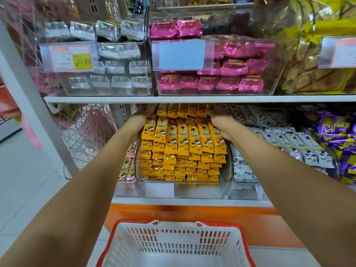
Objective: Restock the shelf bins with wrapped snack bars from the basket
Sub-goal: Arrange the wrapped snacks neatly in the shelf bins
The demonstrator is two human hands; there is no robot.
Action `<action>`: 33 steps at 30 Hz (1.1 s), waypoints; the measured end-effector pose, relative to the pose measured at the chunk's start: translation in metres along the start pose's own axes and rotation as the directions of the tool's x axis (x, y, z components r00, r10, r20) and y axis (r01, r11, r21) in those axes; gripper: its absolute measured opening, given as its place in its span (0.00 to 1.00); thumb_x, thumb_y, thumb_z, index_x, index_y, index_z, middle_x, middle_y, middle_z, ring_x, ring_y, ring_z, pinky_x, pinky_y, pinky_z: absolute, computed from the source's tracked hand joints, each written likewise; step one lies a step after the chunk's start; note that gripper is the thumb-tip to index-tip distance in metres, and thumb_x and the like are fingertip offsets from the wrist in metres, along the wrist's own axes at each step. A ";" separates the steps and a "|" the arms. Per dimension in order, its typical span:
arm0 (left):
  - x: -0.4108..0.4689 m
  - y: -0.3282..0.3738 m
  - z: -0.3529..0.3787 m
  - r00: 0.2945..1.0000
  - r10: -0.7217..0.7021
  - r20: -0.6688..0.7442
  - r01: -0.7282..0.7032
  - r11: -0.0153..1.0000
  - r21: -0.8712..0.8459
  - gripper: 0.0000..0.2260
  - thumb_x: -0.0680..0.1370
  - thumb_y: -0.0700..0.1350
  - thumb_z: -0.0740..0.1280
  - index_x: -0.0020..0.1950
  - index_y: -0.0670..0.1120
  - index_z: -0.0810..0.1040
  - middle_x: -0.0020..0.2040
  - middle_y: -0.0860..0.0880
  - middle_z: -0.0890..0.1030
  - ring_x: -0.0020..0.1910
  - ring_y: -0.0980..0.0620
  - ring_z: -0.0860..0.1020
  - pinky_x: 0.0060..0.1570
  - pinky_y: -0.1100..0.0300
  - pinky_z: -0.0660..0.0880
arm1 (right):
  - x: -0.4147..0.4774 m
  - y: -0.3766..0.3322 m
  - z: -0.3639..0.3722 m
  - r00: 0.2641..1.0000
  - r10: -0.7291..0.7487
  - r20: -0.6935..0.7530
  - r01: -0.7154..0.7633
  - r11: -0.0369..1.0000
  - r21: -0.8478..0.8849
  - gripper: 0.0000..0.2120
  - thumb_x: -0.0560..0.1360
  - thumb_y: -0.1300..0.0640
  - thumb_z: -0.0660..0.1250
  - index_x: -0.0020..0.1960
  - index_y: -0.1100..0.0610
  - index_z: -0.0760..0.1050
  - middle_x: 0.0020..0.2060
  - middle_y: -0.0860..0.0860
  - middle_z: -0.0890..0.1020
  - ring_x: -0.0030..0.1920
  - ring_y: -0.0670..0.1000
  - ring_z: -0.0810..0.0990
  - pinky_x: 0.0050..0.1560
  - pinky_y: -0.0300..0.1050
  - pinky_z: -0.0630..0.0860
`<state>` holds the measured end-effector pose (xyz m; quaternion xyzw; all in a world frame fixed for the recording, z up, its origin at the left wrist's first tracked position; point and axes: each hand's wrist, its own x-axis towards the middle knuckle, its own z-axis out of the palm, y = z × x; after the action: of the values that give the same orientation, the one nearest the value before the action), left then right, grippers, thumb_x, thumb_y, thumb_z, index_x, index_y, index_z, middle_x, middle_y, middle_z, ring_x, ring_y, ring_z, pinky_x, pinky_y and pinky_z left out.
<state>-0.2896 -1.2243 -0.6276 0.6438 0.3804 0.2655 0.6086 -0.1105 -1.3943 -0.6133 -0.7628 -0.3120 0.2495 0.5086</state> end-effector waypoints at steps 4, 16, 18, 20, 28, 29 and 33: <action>-0.001 -0.001 -0.002 0.999 0.051 0.011 -0.051 0.998 0.029 0.20 0.79 0.52 0.62 0.71 0.50 0.68 0.62 0.45 0.77 0.59 0.42 0.77 0.59 0.45 0.73 | 0.005 0.002 0.002 1.000 -0.020 0.004 0.020 0.999 -0.035 0.24 0.84 0.50 0.53 0.78 0.50 0.53 0.77 0.52 0.55 0.75 0.56 0.58 0.71 0.54 0.58; 0.000 -0.009 -0.007 0.999 0.021 0.036 -0.016 0.992 -0.124 0.12 0.81 0.46 0.60 0.64 0.48 0.74 0.41 0.48 0.85 0.38 0.48 0.82 0.42 0.52 0.78 | -0.004 -0.003 0.007 1.000 -0.020 0.002 0.021 0.996 -0.082 0.24 0.84 0.49 0.51 0.78 0.48 0.51 0.77 0.52 0.55 0.75 0.57 0.58 0.70 0.57 0.60; -0.002 -0.007 -0.006 0.999 0.010 0.032 -0.005 0.992 -0.129 0.11 0.81 0.45 0.60 0.62 0.48 0.74 0.37 0.49 0.84 0.34 0.49 0.82 0.38 0.55 0.78 | -0.006 -0.003 0.009 1.000 -0.027 -0.010 0.026 0.997 -0.076 0.24 0.84 0.49 0.52 0.78 0.48 0.51 0.77 0.52 0.56 0.75 0.57 0.60 0.69 0.56 0.62; -0.004 -0.006 -0.004 1.000 0.000 0.026 0.003 0.991 -0.131 0.10 0.81 0.45 0.61 0.62 0.47 0.74 0.36 0.50 0.84 0.33 0.50 0.82 0.36 0.56 0.78 | -0.007 -0.003 0.010 0.999 -0.047 -0.015 0.046 0.995 -0.083 0.24 0.84 0.50 0.52 0.78 0.49 0.52 0.77 0.53 0.57 0.74 0.57 0.61 0.69 0.53 0.63; -0.011 -0.003 -0.002 1.000 0.005 -0.004 -0.006 0.985 -0.173 0.13 0.81 0.45 0.61 0.64 0.44 0.74 0.42 0.45 0.83 0.37 0.46 0.82 0.44 0.50 0.78 | -0.010 -0.004 0.014 0.999 -0.035 -0.008 0.033 0.990 -0.138 0.25 0.84 0.48 0.50 0.79 0.47 0.49 0.76 0.54 0.59 0.71 0.57 0.66 0.59 0.48 0.68; -0.012 -0.004 -0.002 1.000 -0.001 -0.009 -0.001 0.984 -0.180 0.14 0.80 0.46 0.61 0.65 0.44 0.74 0.43 0.45 0.83 0.38 0.45 0.81 0.47 0.48 0.77 | -0.010 -0.004 0.015 0.999 -0.034 -0.010 0.032 0.987 -0.155 0.25 0.84 0.47 0.50 0.79 0.47 0.48 0.76 0.54 0.59 0.71 0.57 0.66 0.58 0.47 0.68; -0.016 -0.005 -0.003 1.000 0.003 -0.004 -0.003 0.983 -0.186 0.10 0.81 0.47 0.60 0.60 0.46 0.74 0.39 0.46 0.83 0.34 0.47 0.82 0.38 0.54 0.79 | -0.010 -0.006 0.016 0.999 -0.028 -0.017 0.025 0.983 -0.181 0.24 0.84 0.48 0.50 0.78 0.49 0.50 0.75 0.55 0.62 0.70 0.58 0.67 0.64 0.50 0.68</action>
<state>-0.3020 -1.2355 -0.6300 0.5842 0.3541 0.3019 0.6650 -0.1298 -1.3895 -0.6132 -0.8038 -0.3386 0.2059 0.4436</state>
